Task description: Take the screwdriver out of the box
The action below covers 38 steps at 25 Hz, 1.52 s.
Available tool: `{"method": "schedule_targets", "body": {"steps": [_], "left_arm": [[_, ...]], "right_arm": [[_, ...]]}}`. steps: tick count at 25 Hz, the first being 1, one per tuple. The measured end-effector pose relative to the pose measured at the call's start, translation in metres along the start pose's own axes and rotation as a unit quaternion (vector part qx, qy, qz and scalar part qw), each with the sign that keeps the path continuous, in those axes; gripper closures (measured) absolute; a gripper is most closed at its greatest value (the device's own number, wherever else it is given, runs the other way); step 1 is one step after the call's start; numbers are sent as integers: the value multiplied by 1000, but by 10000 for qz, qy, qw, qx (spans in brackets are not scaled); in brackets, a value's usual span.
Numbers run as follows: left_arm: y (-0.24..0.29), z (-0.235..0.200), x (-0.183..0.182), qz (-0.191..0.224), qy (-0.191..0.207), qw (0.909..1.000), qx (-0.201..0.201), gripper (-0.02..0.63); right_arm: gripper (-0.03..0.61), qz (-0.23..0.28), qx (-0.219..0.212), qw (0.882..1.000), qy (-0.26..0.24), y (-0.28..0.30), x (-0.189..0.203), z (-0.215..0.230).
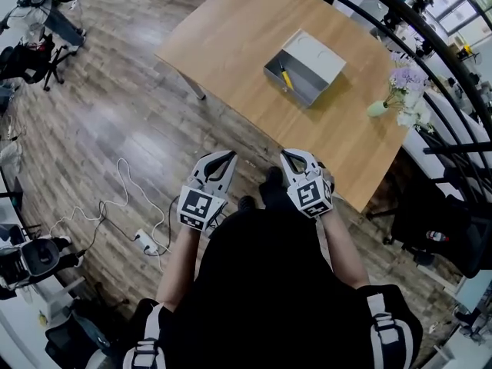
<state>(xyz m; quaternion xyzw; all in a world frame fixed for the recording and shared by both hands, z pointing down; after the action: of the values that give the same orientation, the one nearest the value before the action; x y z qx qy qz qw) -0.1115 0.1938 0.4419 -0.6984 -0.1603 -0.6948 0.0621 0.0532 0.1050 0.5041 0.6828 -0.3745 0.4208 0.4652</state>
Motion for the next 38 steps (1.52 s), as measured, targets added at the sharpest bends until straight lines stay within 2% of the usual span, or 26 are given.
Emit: {"method": "schedule_targets", "body": {"steps": [11,23,31,38], "left_arm": [[54,1,-27,86,238,9997,8,592],[79,2,-28,-23,186,9990,-399,592],[99,-1,-29,82,257,9980,-576,592],[110,1,-28,118,224,9975,-664,592]], "right_arm": [[554,143,-205,9996,154,17,12,50],[554,253,-601,9978,113,30,21,82],[554,123,-539,9984,117,16,45,108],[554,149,-537,9984,118,12,47,118]]}}
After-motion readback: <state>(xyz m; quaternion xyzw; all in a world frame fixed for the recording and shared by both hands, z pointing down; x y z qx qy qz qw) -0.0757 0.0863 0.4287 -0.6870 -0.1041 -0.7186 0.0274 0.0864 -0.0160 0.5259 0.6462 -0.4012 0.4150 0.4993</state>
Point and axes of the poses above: the fingertips, and each gripper's own axes: y forward along the fingers, z to its right, x out of its underside, the point moved 6 cm from there along -y, backward along the fingers, and after that the axes turned 14 degrees about z, right-handed, at the moved point
